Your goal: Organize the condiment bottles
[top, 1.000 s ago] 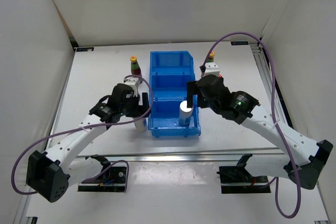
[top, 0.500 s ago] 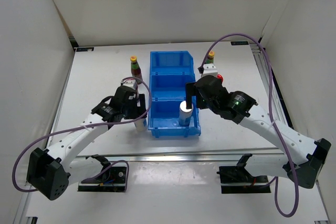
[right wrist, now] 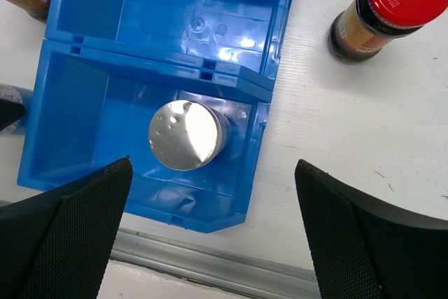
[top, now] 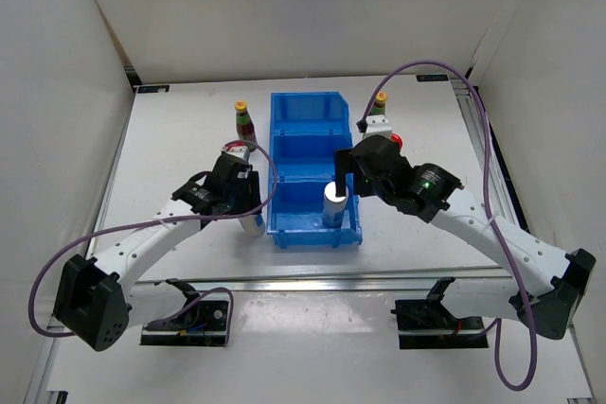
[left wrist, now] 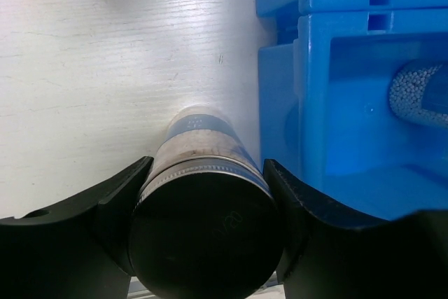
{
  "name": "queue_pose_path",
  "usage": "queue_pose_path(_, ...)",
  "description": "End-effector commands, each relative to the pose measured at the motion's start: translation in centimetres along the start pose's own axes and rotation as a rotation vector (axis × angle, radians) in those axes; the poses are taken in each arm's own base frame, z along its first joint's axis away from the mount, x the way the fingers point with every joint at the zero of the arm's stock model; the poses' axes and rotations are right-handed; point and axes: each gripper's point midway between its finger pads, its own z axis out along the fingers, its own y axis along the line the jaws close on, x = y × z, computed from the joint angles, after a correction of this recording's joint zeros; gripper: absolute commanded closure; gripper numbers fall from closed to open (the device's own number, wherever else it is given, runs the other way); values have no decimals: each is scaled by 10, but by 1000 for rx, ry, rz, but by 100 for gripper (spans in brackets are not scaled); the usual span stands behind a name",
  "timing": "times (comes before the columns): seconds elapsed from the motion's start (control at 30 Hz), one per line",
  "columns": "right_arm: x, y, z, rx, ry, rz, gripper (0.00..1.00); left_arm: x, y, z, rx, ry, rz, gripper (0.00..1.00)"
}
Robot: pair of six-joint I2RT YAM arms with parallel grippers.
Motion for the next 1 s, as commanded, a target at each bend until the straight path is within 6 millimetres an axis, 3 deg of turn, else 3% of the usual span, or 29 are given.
queue_pose_path(0.0,-1,0,2,-3,-8,-3,0,-1,-2,-2,1,12,0,52)
queue_pose_path(0.2,-1,0,2,-3,-8,-3,0,-25,-6,-14,-16,-28,-4,79)
queue_pose_path(0.23,-2,-3,3,4,-9,2,0,-39,-9,-23,-16,-53,6,84)
queue_pose_path(0.43,-1,-12,-1,36,-18,-1,0,-89,-13,-56,-52,-171,36,89)
queue_pose_path(0.57,-6,-26,-8,76,-61,24,0,-122,-31,-84,-13,-268,25,89)
queue_pose_path(0.67,-9,-38,-12,115,-82,36,0,-134,-54,-106,59,-320,44,89)
queue_pose_path(0.73,-12,-47,-17,128,-95,46,0,-137,-66,-111,79,-330,59,89)
queue_pose_path(0.87,-11,-58,-17,156,-89,51,0,-129,-107,-110,159,-331,133,89)
queue_pose_path(0.97,-11,-65,-19,173,-90,63,0,-117,-121,-96,159,-311,170,89)
